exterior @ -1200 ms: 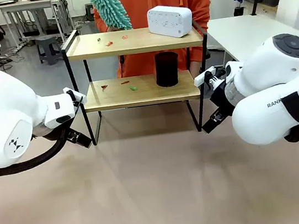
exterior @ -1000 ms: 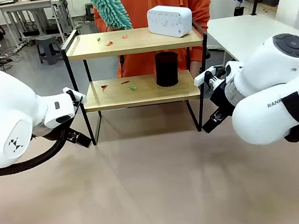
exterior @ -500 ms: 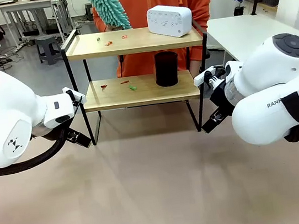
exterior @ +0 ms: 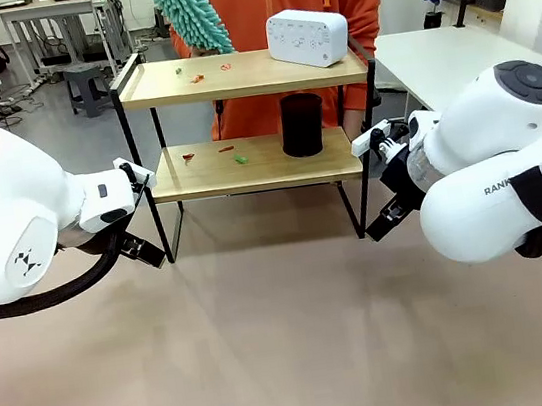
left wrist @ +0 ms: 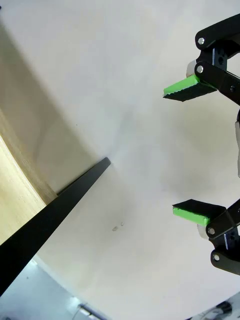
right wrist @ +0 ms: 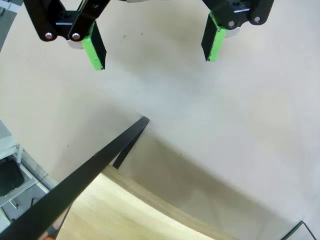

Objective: Clean the shelf.
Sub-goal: Pick up the Duster from the human.

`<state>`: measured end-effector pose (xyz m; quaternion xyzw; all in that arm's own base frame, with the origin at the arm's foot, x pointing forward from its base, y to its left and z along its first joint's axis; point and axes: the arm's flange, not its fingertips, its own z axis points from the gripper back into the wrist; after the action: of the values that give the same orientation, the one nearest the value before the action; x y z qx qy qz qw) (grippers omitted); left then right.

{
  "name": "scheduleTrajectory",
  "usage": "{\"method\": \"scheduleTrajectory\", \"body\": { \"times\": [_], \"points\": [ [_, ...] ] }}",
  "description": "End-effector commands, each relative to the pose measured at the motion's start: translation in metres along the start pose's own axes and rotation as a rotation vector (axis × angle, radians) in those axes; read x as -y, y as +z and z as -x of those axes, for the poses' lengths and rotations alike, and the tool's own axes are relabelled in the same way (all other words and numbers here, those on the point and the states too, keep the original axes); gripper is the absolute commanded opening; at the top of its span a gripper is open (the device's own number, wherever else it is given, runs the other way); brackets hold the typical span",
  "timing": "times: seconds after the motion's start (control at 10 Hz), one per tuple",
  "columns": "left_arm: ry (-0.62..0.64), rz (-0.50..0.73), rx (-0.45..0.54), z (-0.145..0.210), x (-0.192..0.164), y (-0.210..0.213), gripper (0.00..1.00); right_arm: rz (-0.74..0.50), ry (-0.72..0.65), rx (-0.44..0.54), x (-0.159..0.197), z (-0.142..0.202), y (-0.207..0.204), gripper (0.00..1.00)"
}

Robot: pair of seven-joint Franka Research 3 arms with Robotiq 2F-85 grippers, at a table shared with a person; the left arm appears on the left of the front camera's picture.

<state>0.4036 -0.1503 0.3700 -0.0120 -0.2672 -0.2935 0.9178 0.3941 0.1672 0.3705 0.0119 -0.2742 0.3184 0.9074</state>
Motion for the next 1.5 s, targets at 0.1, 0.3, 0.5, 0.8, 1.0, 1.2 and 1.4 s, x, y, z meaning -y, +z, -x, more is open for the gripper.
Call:
{"method": "scheduleTrajectory", "body": {
  "times": [0.1,0.3,0.5,0.8,1.0,1.2,1.4],
  "points": [
    [0.0,0.0,0.0,0.0,0.0,0.0,1.0,0.0,0.0,0.0,0.0,0.0,0.0,1.0],
    [0.015,0.331,-0.089,0.012,-0.003,0.083,1.0,-0.154,-0.452,0.023,0.032,0.0,0.095,1.0],
    [0.307,0.562,0.263,0.045,-0.058,0.163,1.0,-0.555,-0.715,0.288,0.084,0.048,0.186,1.0],
    [0.681,0.679,0.725,0.138,-0.133,0.203,1.0,-0.724,-0.951,0.446,0.148,0.144,0.211,1.0],
    [0.882,0.698,0.734,0.162,-0.156,0.174,1.0,-0.807,-1.143,0.636,0.18,0.195,0.193,1.0],
    [0.789,0.693,0.654,0.147,-0.212,0.234,1.0,-0.77,-1.086,0.526,0.213,0.172,0.243,1.0],
    [0.789,0.693,0.654,0.147,-0.212,0.234,1.0,-0.77,-1.086,0.526,0.213,0.172,0.243,1.0]
  ]
}}
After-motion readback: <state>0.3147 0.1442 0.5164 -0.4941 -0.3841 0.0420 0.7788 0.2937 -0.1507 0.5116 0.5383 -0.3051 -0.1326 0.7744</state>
